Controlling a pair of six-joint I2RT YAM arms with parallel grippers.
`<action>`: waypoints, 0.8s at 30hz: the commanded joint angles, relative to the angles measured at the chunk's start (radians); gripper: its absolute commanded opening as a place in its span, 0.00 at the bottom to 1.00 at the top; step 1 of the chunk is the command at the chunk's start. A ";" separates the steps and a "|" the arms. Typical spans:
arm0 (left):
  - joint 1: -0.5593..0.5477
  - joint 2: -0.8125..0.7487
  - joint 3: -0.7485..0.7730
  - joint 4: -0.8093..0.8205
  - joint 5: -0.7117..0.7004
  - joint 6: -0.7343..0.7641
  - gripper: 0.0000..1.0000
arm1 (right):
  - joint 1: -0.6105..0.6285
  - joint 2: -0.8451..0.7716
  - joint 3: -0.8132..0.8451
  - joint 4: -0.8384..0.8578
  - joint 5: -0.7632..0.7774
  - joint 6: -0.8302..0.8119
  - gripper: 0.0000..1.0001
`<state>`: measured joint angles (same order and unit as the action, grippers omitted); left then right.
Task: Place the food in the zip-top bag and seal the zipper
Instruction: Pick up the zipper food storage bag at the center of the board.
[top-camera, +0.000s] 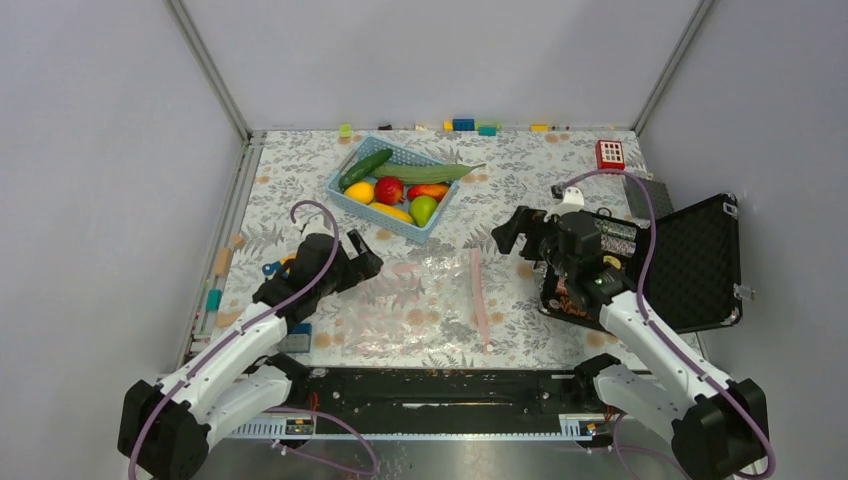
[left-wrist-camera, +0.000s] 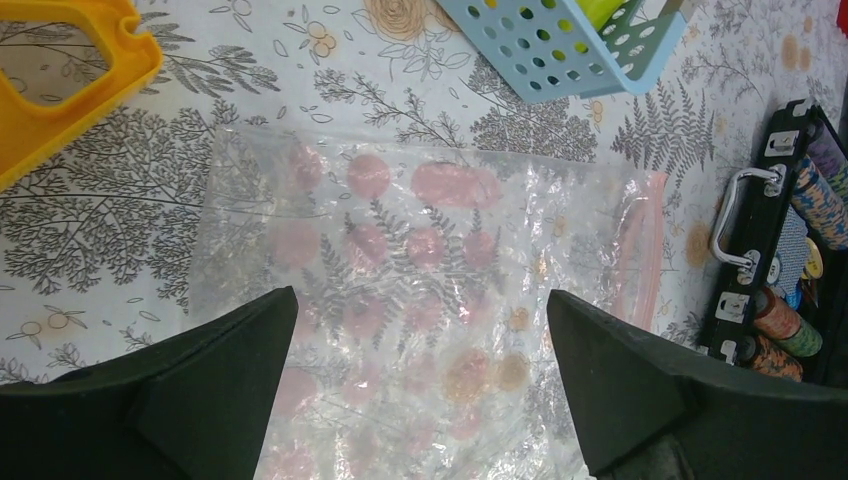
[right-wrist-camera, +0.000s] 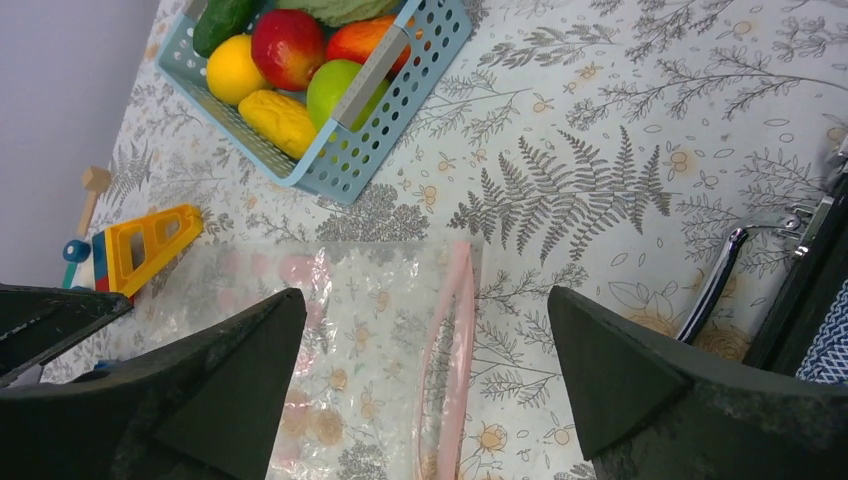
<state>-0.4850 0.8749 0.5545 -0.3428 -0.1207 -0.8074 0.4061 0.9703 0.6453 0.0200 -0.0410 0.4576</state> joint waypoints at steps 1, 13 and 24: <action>-0.028 0.041 0.079 0.035 0.029 0.025 0.99 | 0.003 -0.074 -0.064 0.109 0.079 -0.011 1.00; -0.410 0.467 0.523 -0.168 -0.179 0.022 0.99 | 0.003 -0.092 -0.113 0.007 0.251 0.005 1.00; -0.559 0.986 1.015 -0.437 -0.249 -0.051 0.97 | 0.003 -0.145 -0.142 -0.086 0.451 0.050 1.00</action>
<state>-1.0306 1.8111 1.4929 -0.6437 -0.2955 -0.8211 0.4061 0.8650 0.4946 -0.0364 0.2775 0.4820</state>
